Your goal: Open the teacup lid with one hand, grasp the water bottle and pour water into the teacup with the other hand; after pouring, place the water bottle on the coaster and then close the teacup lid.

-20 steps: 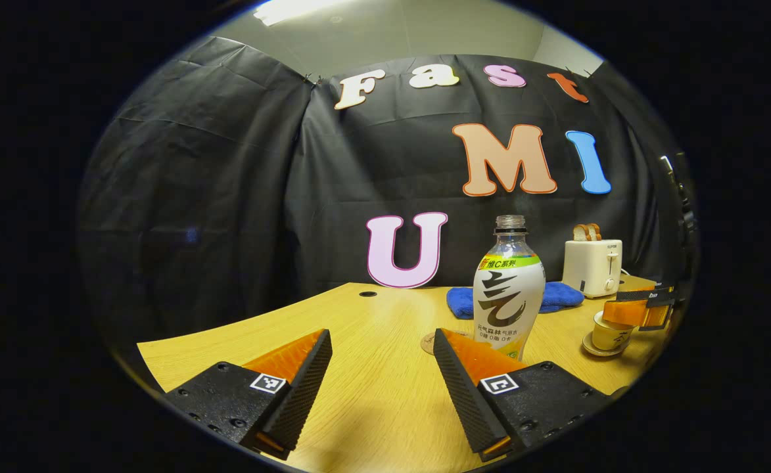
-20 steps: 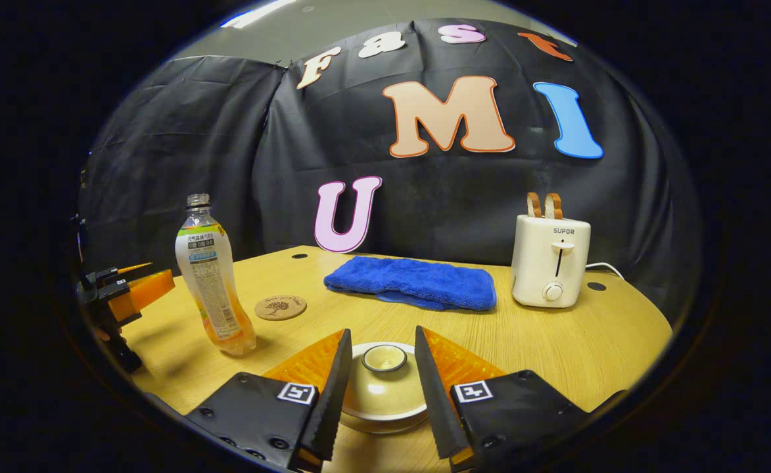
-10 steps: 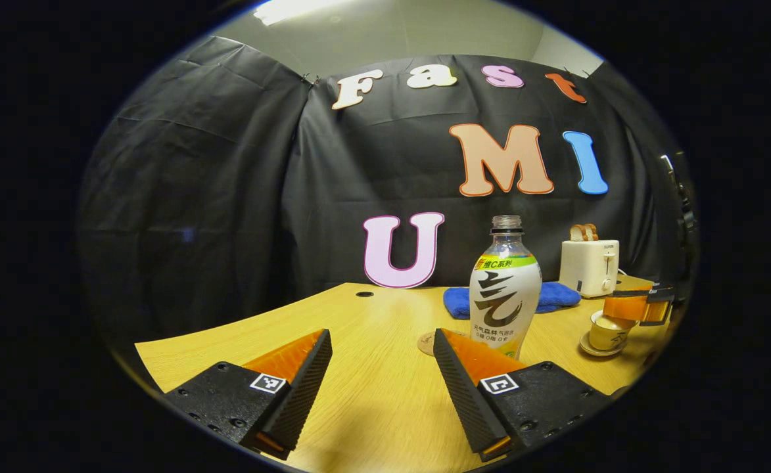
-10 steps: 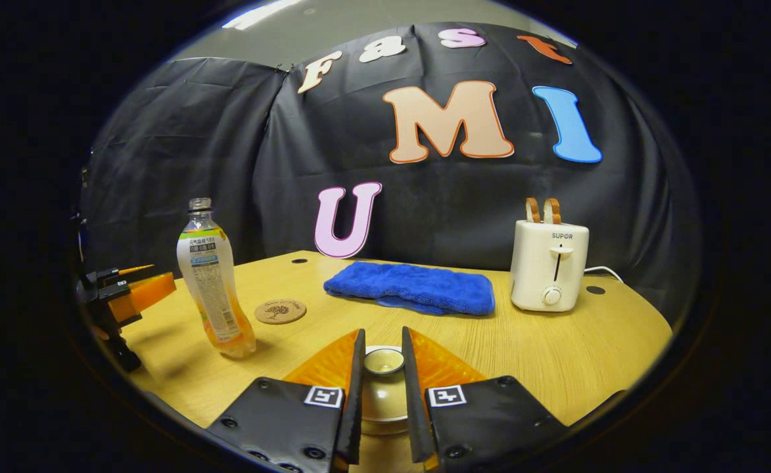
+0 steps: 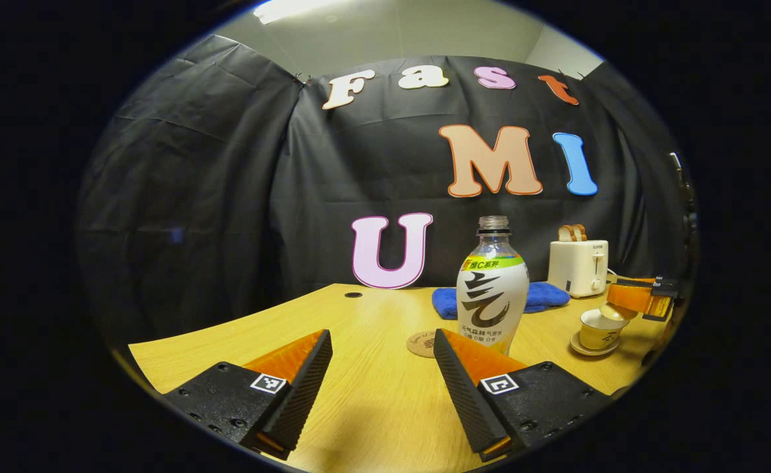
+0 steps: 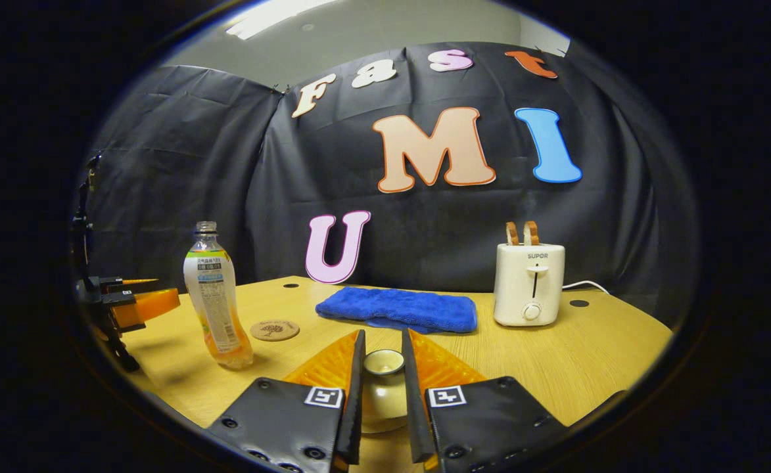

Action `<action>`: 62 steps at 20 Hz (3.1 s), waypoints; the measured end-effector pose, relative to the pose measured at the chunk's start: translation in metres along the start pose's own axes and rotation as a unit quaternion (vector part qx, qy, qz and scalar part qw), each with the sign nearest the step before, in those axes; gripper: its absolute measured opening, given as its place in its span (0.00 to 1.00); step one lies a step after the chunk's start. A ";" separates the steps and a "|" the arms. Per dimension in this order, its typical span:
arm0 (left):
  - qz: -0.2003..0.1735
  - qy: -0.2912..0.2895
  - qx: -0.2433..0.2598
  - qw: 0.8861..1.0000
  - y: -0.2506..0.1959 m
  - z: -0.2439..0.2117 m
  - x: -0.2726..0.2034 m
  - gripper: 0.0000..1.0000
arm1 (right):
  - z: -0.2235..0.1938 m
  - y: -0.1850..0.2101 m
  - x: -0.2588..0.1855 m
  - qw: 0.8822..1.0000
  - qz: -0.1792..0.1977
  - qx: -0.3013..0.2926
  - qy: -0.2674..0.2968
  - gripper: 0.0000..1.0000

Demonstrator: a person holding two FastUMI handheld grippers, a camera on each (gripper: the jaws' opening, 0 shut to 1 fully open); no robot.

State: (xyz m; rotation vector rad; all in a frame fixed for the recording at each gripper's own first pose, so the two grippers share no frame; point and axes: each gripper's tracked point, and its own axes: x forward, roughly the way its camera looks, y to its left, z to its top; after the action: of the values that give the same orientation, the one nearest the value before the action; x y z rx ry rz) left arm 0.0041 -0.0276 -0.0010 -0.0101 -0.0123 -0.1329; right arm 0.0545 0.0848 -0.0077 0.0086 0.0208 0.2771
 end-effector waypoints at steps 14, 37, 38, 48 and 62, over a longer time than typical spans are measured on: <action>-0.185 -0.004 -0.005 0.983 -0.074 0.002 -0.005 0.91 | 0.003 -0.053 -0.038 0.996 -0.084 -0.003 -0.006 0.33; -0.202 0.049 0.016 0.978 -0.116 -0.014 0.053 0.62 | 0.005 -0.070 -0.050 0.995 -0.101 -0.003 -0.006 0.33; -0.201 0.050 0.020 0.978 -0.115 -0.014 0.054 0.58 | 0.005 -0.071 -0.050 0.995 -0.103 -0.003 -0.006 0.33; -0.158 0.013 0.261 0.952 -0.104 0.029 0.080 0.53 | 0.006 -0.096 -0.051 0.992 -0.127 -0.004 -0.007 0.33; -0.188 -0.020 0.603 0.775 -0.137 0.012 0.067 0.53 | 0.007 -0.128 -0.055 0.987 -0.159 -0.005 -0.009 0.32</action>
State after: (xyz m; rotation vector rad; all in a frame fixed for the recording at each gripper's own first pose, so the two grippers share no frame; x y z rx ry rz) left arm 0.0522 -0.1723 0.0134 1.2981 -0.1428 -0.5120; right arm 0.0365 -0.0539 -0.0014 -0.0016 0.0023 -0.0415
